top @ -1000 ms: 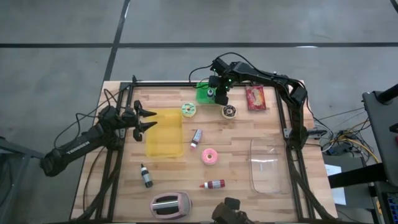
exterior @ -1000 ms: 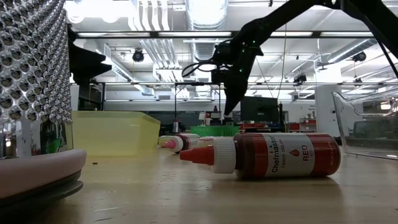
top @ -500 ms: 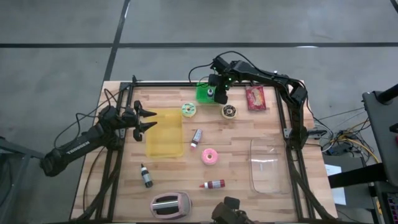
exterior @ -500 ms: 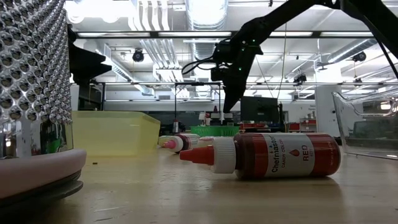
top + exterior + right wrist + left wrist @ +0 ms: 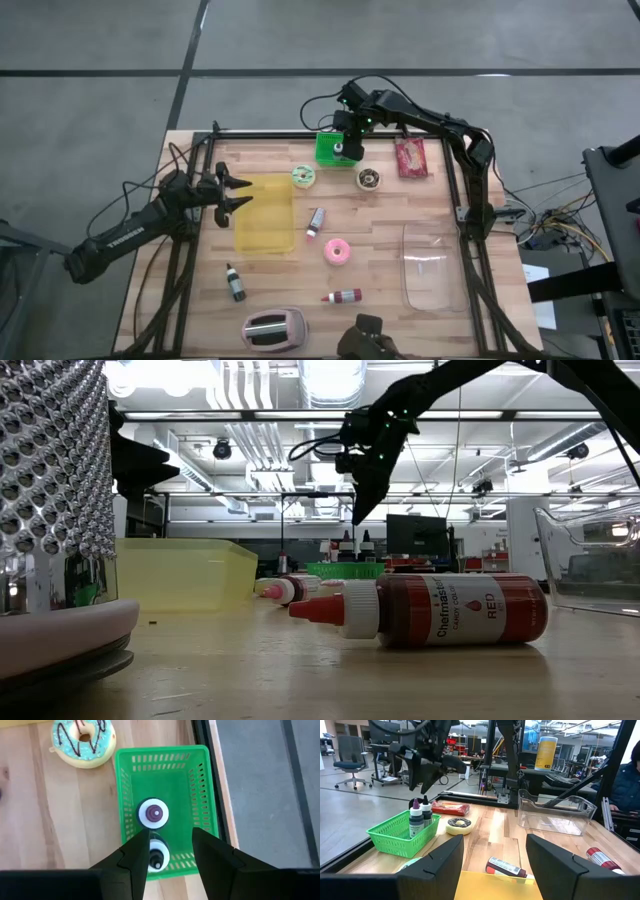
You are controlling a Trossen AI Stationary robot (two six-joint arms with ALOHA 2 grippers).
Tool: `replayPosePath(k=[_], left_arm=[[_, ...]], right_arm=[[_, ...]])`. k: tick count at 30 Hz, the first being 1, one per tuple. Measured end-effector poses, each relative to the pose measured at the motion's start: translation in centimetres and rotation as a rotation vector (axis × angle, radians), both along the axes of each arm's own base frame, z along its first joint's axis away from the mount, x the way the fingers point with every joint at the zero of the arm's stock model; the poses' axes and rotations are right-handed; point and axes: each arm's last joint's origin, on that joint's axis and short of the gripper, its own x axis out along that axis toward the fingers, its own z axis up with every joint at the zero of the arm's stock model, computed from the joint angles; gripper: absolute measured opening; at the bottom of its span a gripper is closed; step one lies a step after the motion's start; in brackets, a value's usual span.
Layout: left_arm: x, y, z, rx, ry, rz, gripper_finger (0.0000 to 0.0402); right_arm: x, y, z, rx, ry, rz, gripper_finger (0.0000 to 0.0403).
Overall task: Pick & Place Food Item
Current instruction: Put the red food coloring bottle into the green bin
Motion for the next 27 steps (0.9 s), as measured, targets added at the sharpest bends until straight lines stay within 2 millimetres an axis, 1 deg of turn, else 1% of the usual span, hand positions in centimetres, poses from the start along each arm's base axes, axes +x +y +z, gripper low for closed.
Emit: replayPosePath(k=[4, 8, 14, 18, 23, 27], left_arm=[[0.0, 0.0, 0.0, 0.003, 0.001, 0.0, 0.0223], [0.0, 0.0, 0.0, 0.012, 0.002, 0.0, 0.0223], [0.0, 0.0, -0.1, 0.018, 0.008, 0.005, 0.0223], [0.0, 0.0, -0.1, 0.018, 0.008, 0.014, 0.0223], [0.0, 0.1, -0.1, 0.022, 0.01, 0.037, 0.0223], [0.0, 0.1, -0.1, 0.021, 0.01, 0.044, 0.0223]], right_arm=[[0.4, 1.7, 1.1, 0.028, 0.042, 0.038, 0.0141], [1.4, 4.8, 1.1, 0.077, 0.098, 0.11, 0.0141], [2.6, 10.4, -0.1, 0.138, 0.139, 0.213, 0.0141], [2.6, 14.0, 0.1, 0.158, 0.132, 0.247, 0.0141], [2.5, 18.9, 0.7, 0.188, 0.108, 0.288, 0.0141], [2.3, 23.1, 0.5, 0.216, 0.13, 0.318, 0.0141]])
